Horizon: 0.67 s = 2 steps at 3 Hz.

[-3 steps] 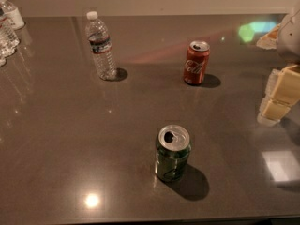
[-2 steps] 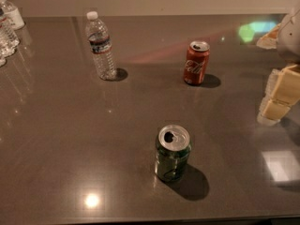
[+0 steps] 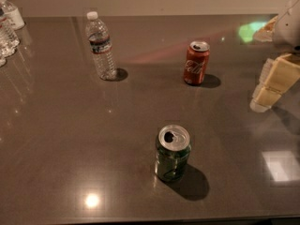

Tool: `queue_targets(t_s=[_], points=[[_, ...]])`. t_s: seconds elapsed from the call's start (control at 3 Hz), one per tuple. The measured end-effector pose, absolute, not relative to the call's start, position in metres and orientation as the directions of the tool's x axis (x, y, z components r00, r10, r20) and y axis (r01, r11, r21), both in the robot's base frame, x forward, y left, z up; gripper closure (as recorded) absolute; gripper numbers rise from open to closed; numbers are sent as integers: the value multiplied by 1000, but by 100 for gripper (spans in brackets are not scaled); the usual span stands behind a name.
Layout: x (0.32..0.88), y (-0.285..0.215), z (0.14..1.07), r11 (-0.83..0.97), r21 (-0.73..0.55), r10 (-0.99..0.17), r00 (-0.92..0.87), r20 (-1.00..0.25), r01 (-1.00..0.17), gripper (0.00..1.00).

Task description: Pick coke can

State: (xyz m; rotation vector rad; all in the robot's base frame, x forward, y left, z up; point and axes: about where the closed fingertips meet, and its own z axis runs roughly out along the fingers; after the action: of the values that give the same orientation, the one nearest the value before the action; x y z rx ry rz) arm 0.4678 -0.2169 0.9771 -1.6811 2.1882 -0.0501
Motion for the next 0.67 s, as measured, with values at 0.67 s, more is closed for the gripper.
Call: queue_targets(t_s=[0.67], points=[[525, -215, 963, 328, -243, -890, -213, -403, -913, 0]])
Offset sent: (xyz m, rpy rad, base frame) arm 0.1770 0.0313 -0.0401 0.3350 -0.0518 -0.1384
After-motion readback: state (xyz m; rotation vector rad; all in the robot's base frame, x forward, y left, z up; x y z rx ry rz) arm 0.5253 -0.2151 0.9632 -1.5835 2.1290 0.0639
